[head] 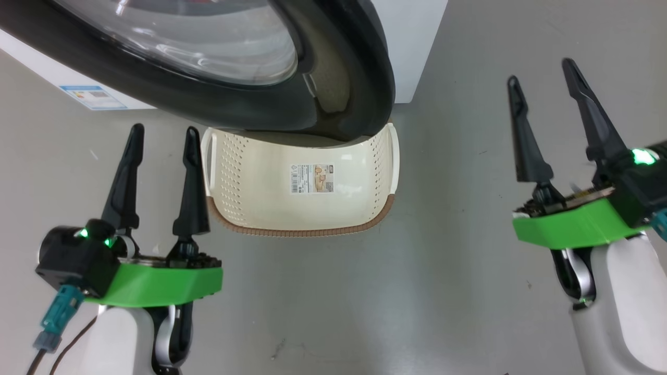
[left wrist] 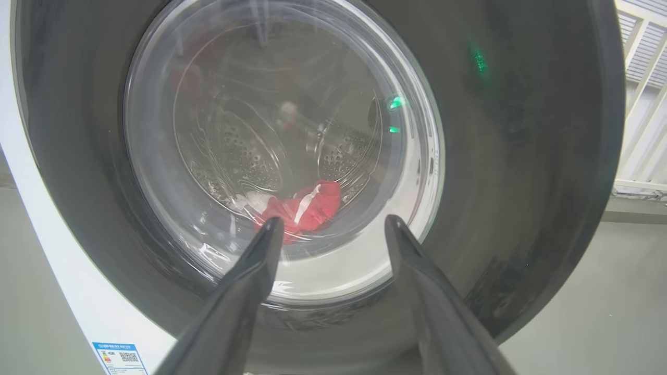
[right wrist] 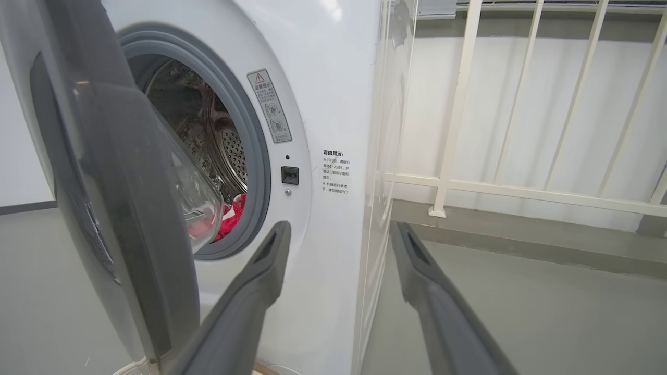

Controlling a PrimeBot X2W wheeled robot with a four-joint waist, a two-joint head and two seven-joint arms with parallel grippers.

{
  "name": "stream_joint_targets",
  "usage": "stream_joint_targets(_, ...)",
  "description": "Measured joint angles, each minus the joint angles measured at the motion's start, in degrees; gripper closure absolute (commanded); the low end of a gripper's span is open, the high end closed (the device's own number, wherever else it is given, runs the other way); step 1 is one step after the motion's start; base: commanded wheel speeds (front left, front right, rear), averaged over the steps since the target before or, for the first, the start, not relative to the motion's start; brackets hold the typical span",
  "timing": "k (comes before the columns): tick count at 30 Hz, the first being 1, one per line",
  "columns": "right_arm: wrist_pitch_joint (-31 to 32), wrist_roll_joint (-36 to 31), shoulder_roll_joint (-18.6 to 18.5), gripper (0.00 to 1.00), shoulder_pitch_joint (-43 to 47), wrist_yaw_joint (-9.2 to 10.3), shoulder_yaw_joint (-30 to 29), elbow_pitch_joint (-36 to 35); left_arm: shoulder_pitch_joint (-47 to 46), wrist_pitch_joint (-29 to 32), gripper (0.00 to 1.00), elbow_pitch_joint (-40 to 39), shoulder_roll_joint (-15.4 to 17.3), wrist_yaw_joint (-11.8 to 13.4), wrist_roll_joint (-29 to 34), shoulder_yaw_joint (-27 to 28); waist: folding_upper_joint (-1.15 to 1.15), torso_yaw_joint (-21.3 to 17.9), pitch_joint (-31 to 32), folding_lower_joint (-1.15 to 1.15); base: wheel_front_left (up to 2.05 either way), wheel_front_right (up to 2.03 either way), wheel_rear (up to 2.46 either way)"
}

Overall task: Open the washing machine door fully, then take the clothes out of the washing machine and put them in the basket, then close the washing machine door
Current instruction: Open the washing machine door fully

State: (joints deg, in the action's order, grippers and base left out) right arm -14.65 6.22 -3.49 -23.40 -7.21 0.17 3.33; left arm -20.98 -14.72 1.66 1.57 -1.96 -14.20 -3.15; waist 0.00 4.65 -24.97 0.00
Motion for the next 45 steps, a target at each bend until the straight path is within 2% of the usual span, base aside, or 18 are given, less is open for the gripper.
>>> stream_joint_targets(10, 0.0, 0.5, 0.2, 0.0, 4.4, 0.0, -1.3, -2.4, 0.9, 0.0, 0.0, 0.1, 0.0, 0.0, 0.1, 0.4, 0.0, -0.5, 0.4, 0.0, 0.0, 0.0, 0.0)
stream_joint_targets(26, 0.0, 2.0, 0.3, 0.0, 5.8, 0.0, -0.9, -2.2, 1.2, 0.0, 0.0, 0.6, 0.0, -0.1, 0.3, 0.5, 0.0, -0.4, 1.1, 0.0, 0.0, 0.0, 0.0)
stream_joint_targets(27, 0.0, 2.4, 0.3, 0.08, 5.8, -0.01, -0.8, -2.0, 1.2, 0.0, 0.0, 0.6, 0.0, -0.1, 0.5, 0.5, 0.0, -0.4, 1.1, 0.0, 0.0, 0.0, 0.0)
stream_joint_targets(29, 0.0, 2.6, 0.3, 0.77, 5.8, -0.01, -0.6, -1.7, 1.3, 0.0, 0.0, 0.6, 0.0, -0.1, 0.5, 0.5, 0.0, -0.3, 1.1, 0.0, 0.0, 0.0, 0.0)
stream_joint_targets(30, 0.0, 2.9, 0.3, 1.0, 5.8, 0.0, -0.2, -1.5, 1.4, 0.0, 0.0, 0.6, 0.0, -0.1, 0.5, 0.4, 0.0, -0.3, 1.1, 0.0, 0.0, 0.0, 0.0)
stream_joint_targets(35, 0.0, 6.2, 0.3, 1.0, 4.4, -0.01, 2.7, 1.2, 1.4, 0.0, 0.0, 0.6, 0.0, -0.1, 0.6, 0.4, 0.0, -0.2, 0.9, 0.0, 0.0, 0.0, 0.0)
stream_joint_targets(40, 0.0, 24.0, 0.2, 1.0, -0.5, 0.0, 6.1, 8.0, 1.4, 0.0, 0.0, 0.6, 0.0, -0.2, 1.4, 0.3, 0.0, 0.3, 0.7, 0.0, 0.0, 0.0, 0.0)
stream_joint_targets(45, 0.7, 35.5, 0.1, 1.0, -7.3, 0.0, 10.7, 13.2, 1.4, 0.0, 0.0, 0.8, 0.0, -0.2, 2.4, 0.2, 0.0, 0.9, 0.5, 0.0, 0.0, 0.0, 0.0)
